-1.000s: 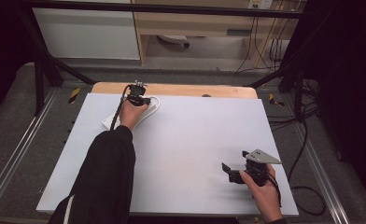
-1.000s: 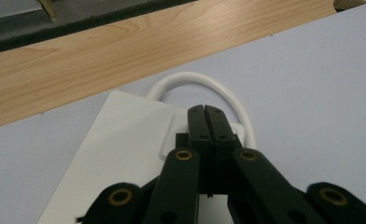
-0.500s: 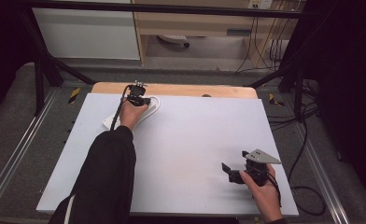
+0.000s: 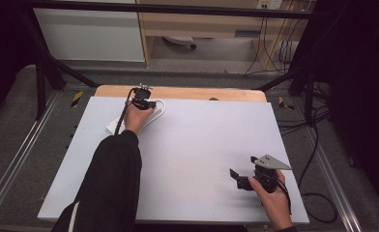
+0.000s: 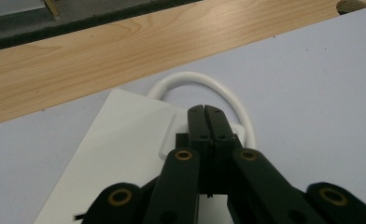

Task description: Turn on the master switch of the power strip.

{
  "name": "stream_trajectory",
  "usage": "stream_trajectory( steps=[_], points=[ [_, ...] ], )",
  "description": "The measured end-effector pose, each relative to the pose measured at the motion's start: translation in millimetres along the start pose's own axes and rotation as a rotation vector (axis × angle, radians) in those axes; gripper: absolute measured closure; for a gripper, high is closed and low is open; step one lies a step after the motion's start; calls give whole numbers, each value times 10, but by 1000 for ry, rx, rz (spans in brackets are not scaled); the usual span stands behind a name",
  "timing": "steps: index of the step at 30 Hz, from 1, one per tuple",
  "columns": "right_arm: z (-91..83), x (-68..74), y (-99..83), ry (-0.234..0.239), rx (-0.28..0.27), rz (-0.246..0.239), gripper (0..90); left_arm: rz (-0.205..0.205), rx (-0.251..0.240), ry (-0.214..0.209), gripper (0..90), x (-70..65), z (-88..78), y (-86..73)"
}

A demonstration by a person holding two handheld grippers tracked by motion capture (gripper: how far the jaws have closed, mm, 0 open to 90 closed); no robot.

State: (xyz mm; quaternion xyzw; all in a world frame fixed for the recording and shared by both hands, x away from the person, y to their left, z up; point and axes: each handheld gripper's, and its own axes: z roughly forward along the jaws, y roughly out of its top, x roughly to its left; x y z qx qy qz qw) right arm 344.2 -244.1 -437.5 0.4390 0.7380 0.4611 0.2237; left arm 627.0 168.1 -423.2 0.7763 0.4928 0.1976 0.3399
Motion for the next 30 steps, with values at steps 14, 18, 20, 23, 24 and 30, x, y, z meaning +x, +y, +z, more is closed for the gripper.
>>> stream_trajectory(
  steps=[14, 18, 20, 23, 24, 30],
  points=[
    [-3, -4, 1, 3, -1, 2, 34, 24, 2, 25, 900, -21, 2, -4],
    [0, -1, 2, 3, 0, 0, 34, 13, -3, 21, 900, -16, 1, -12],
    [2, 2, 2, 4, 1, 1, 33, 13, -4, 22, 900, -18, 0, -12],
    [4, 3, 6, 6, -3, 2, 32, 23, -4, 23, 900, -25, -7, -11],
    [2, 4, 8, 6, -4, 4, 32, 27, -6, 21, 900, -27, -9, -12],
    [-1, 10, 10, 7, -7, 0, 33, 10, -9, 12, 900, -39, -41, -11]
  ],
)
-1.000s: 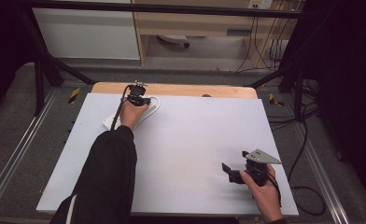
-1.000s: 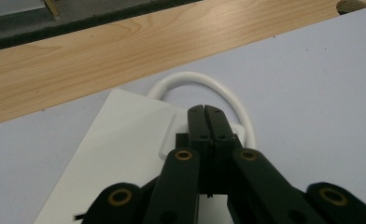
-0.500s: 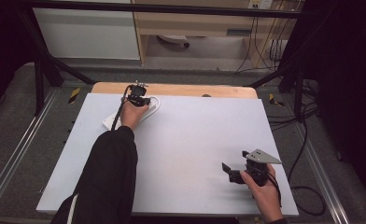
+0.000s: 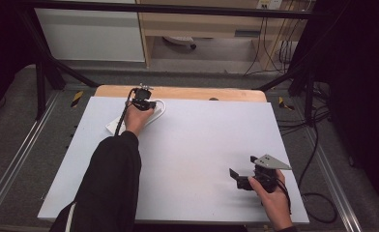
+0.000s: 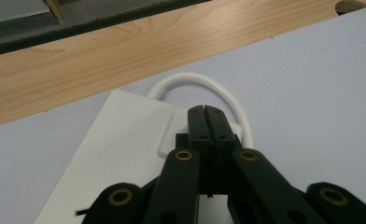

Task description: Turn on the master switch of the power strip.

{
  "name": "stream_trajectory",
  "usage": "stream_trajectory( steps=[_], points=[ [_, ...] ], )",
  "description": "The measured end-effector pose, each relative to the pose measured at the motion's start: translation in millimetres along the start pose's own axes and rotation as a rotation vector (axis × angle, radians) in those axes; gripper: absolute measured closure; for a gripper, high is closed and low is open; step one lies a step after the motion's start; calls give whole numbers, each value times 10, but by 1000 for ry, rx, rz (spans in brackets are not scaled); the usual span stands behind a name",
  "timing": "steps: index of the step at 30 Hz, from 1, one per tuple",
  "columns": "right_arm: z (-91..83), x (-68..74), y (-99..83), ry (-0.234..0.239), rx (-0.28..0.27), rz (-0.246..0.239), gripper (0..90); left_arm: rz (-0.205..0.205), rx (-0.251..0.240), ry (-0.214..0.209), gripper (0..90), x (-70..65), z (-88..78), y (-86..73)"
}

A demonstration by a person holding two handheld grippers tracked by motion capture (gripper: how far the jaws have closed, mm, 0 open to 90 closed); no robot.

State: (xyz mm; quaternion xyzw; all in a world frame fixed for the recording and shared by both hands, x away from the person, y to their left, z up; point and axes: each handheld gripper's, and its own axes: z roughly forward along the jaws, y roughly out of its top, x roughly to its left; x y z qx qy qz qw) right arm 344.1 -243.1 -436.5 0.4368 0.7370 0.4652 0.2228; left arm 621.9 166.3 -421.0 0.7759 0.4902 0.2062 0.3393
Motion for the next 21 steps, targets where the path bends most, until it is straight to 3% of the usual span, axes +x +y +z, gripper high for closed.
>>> stream_trajectory(
  steps=[10, 21],
  points=[
    [-3, 13, 16, 3, -4, -11, 33, -12, -62, -23, 900, -41, -135, -14],
    [2, 39, 31, 1, -7, -22, 33, -17, -92, -54, 900, -75, -394, -89]
  ],
)
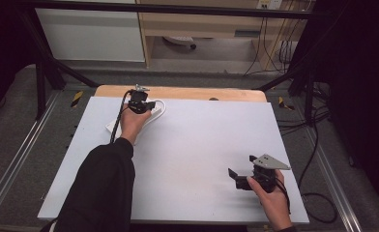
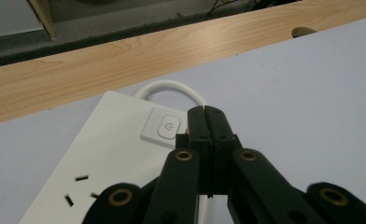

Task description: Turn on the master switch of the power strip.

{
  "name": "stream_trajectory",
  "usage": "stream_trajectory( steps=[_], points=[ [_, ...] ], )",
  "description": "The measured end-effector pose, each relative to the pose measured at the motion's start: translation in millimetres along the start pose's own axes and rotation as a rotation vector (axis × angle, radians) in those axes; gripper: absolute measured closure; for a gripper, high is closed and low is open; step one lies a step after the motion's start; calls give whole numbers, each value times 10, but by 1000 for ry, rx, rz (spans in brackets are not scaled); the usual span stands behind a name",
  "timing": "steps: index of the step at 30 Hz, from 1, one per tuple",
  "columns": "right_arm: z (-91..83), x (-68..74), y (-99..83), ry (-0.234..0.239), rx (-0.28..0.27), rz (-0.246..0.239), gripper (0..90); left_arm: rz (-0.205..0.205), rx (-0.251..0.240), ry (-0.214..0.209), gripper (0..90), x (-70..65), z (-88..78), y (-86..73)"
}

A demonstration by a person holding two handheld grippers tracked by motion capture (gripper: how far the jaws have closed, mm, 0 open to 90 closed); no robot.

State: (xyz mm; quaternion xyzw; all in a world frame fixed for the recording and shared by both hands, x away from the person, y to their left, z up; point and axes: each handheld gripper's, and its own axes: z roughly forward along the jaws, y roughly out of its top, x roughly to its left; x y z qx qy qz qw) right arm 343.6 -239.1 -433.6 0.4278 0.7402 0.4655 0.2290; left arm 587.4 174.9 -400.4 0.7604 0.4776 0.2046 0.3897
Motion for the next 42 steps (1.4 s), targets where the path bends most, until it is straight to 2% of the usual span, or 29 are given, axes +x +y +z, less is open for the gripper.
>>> stream_trajectory(
  steps=[5, 7, 13, 20, 24, 29, 35, 38, 42],
  points=[
    [0, 1, 0, -3, -1, 2, 33, -3, -10, -8, 900, 13, -76, -15],
    [1, 0, 0, -4, 0, 1, 32, 3, -12, -3, 845, 13, -99, -16],
    [1, 4, 2, -5, 0, 2, 32, 7, -31, -10, 784, -4, -149, -40],
    [4, 15, 6, -2, 2, 4, 32, -2, -61, -17, 595, -28, -210, -67],
    [6, 16, 7, -1, 4, -2, 32, -20, -87, -31, 442, -31, -254, -74],
    [8, 21, 7, 0, 3, -4, 32, -44, -122, -51, 337, -38, -316, -80],
    [11, 19, 6, -1, 6, -5, 31, -40, -156, -54, 144, -86, -403, -106],
    [13, 21, 8, 0, 4, -5, 31, -24, -168, -56, 114, -116, -449, -137],
    [13, 27, 9, 0, 6, -9, 31, -41, -153, -82, 104, -148, -493, -174]
  ],
)
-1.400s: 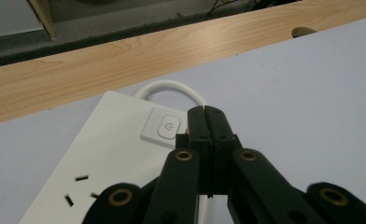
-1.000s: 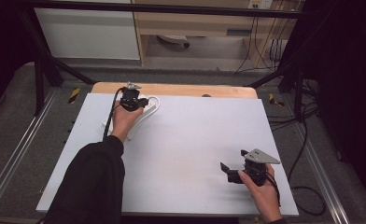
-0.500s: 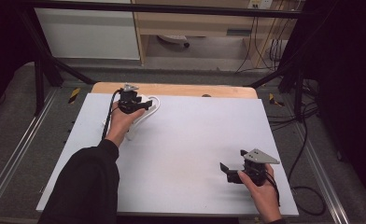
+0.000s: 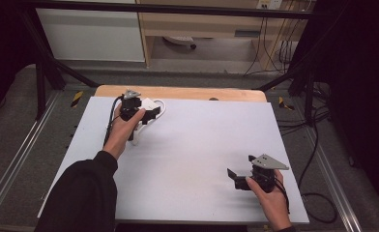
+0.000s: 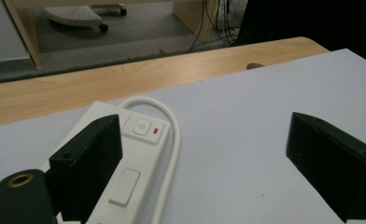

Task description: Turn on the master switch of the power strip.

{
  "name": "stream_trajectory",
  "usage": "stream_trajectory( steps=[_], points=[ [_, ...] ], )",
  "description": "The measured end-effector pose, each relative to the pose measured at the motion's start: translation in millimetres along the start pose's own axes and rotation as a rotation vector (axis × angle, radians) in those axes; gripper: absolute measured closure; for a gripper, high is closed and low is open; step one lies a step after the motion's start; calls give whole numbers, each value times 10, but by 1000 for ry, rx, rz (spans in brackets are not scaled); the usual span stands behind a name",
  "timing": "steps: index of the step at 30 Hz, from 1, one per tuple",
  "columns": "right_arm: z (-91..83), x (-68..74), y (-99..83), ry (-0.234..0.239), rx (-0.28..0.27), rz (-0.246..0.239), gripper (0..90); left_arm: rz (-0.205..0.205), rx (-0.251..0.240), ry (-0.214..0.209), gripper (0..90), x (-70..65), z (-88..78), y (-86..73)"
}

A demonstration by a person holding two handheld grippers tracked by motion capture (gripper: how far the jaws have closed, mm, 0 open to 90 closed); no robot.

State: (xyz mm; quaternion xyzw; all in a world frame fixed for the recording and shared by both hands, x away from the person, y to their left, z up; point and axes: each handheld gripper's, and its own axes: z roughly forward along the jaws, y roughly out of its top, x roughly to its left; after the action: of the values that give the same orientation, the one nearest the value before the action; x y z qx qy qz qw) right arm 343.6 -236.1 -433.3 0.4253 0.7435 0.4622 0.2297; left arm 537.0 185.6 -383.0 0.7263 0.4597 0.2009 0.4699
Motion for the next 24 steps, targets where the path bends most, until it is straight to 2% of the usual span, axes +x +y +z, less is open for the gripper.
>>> stream_trajectory(
  steps=[7, 10, 24],
  points=[
    [0, 0, 0, -1, 0, -1, 31, -9, -16, -29, 68, -50, -99, -22],
    [0, -3, -1, -2, 1, 0, 31, -21, -20, -38, 67, -70, -145, -37],
    [7, -1, -1, -3, 2, -2, 31, -22, -49, -81, 67, -179, -443, -141]
  ],
)
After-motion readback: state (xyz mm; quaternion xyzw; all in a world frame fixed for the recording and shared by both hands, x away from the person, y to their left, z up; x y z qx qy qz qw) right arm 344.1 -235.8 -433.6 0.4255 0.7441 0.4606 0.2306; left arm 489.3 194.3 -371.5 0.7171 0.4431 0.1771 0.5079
